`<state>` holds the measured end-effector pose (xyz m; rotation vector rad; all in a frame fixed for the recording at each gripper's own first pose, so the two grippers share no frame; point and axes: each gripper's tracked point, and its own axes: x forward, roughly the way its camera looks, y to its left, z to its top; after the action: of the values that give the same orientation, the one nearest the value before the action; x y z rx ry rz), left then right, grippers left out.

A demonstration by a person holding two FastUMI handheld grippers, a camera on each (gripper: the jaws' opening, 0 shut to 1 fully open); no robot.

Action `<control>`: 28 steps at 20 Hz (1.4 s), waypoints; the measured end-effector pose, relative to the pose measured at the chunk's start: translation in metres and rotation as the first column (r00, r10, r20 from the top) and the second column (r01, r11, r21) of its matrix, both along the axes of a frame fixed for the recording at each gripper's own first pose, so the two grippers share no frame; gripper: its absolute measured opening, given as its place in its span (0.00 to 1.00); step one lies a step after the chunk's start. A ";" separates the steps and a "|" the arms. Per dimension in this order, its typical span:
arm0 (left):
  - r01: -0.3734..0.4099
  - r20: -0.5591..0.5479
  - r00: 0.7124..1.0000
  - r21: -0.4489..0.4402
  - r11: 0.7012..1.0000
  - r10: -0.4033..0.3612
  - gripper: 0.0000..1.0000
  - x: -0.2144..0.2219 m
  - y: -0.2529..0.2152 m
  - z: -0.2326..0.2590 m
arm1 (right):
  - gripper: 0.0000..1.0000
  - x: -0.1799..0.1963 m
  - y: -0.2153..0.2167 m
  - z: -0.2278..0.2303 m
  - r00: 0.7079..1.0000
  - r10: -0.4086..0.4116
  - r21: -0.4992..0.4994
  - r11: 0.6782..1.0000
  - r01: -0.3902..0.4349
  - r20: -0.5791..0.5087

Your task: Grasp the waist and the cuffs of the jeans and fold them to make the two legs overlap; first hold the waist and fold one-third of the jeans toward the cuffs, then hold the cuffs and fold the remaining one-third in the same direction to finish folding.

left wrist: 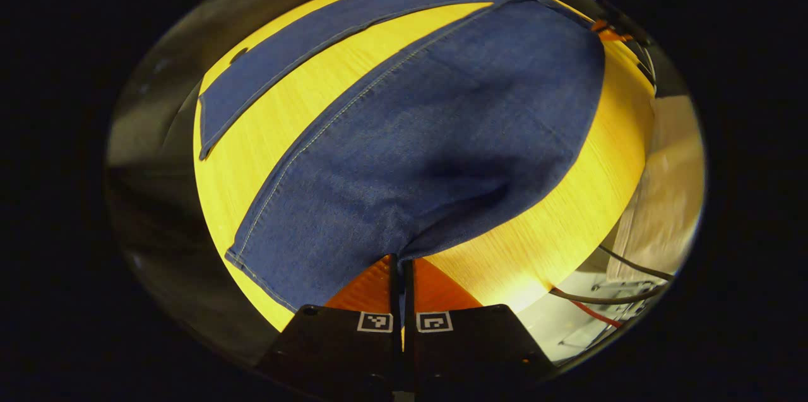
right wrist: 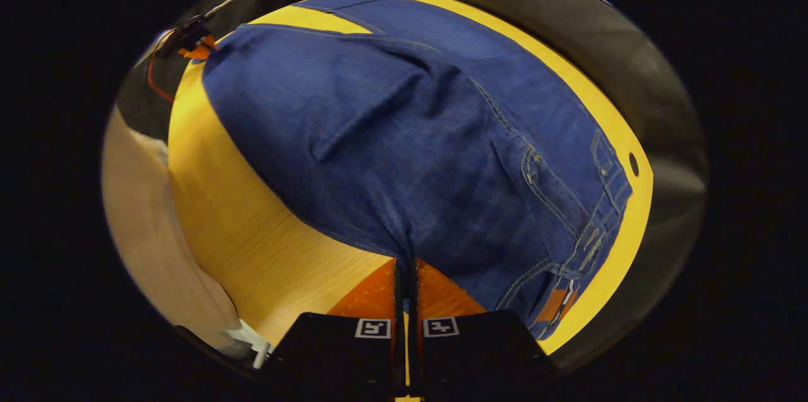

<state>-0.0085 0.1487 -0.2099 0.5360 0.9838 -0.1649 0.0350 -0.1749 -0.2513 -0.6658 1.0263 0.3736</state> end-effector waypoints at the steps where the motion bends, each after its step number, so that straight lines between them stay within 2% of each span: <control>1: -0.033 0.030 0.999 -0.012 0.999 0.033 0.00 0.001 -0.001 0.004 | 0.03 0.001 -0.001 0.001 0.999 -0.021 -0.011 1.000 0.022 0.036; 3: -0.092 0.139 0.986 -0.026 0.995 0.095 0.00 0.005 -0.004 0.025 | 0.03 0.004 0.003 0.012 0.989 -0.051 -0.029 0.998 0.056 0.140; 4: -0.129 0.202 0.970 -0.041 0.991 0.135 0.00 0.008 -0.006 0.038 | 0.03 0.006 0.006 0.021 0.978 -0.079 -0.016 0.996 0.084 0.193; 7: -0.220 0.360 0.902 -0.096 0.971 0.240 0.00 0.021 -0.003 0.085 | 0.03 0.011 0.010 0.049 0.932 -0.187 0.066 0.982 0.175 0.310; 9: -0.267 0.405 0.866 -0.122 0.956 0.294 0.00 0.028 -0.001 0.110 | 0.03 0.020 0.015 0.077 0.899 -0.223 0.086 0.975 0.206 0.376; 12: -0.292 0.502 0.807 -0.118 0.949 0.311 0.00 0.039 -0.003 0.157 | 0.03 0.041 0.020 0.130 0.851 -0.239 0.097 0.971 0.219 0.468; 13: -0.297 0.537 0.786 -0.108 0.949 0.307 0.00 0.048 0.000 0.174 | 0.00 0.053 0.021 0.140 0.835 -0.251 0.113 0.968 0.225 0.489; 14: -0.303 0.565 0.764 -0.114 0.946 0.312 0.00 0.059 0.000 0.190 | 0.02 0.063 0.022 0.149 0.822 -0.260 0.121 0.965 0.230 0.507; 16: -0.330 0.588 0.734 -0.128 0.935 0.339 0.00 0.082 0.004 0.215 | 0.00 0.090 0.020 0.167 0.795 -0.262 0.121 0.965 0.235 0.548; 18: -0.364 0.637 0.681 -0.136 0.921 0.363 0.00 0.109 0.010 0.236 | 0.02 0.116 0.020 0.179 0.769 -0.284 0.143 0.958 0.248 0.573; 20: -0.396 0.674 0.627 -0.157 0.905 0.391 0.00 0.140 0.013 0.253 | 0.03 0.148 0.017 0.191 0.732 -0.341 0.197 0.940 0.279 0.590; 22: -0.436 0.687 0.573 -0.206 0.876 0.447 0.00 0.169 0.022 0.261 | 0.03 0.185 0.018 0.194 0.695 -0.395 0.257 0.919 0.301 0.600; 23: -0.454 0.689 0.531 -0.261 0.852 0.494 0.00 0.185 0.024 0.263 | 0.00 0.208 0.016 0.191 0.674 -0.414 0.277 0.910 0.308 0.612; 24: -0.468 0.684 0.492 -0.315 0.826 0.539 0.00 0.202 0.026 0.264 | 0.00 0.229 0.014 0.184 0.665 -0.424 0.282 0.905 0.317 0.614; 26: -0.491 0.688 0.428 -0.367 0.790 0.586 0.00 0.236 0.031 0.259 | 0.03 0.268 0.012 0.163 0.655 -0.437 0.292 0.899 0.325 0.616; 28: -0.508 0.689 0.396 -0.387 0.770 0.607 0.00 0.270 0.039 0.248 | 0.03 0.301 0.010 0.141 0.647 -0.456 0.310 0.890 0.335 0.611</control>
<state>0.2619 0.1874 0.0384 0.0851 0.2052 0.6132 0.3358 -0.1654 -0.1102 -0.3451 0.4008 -0.1803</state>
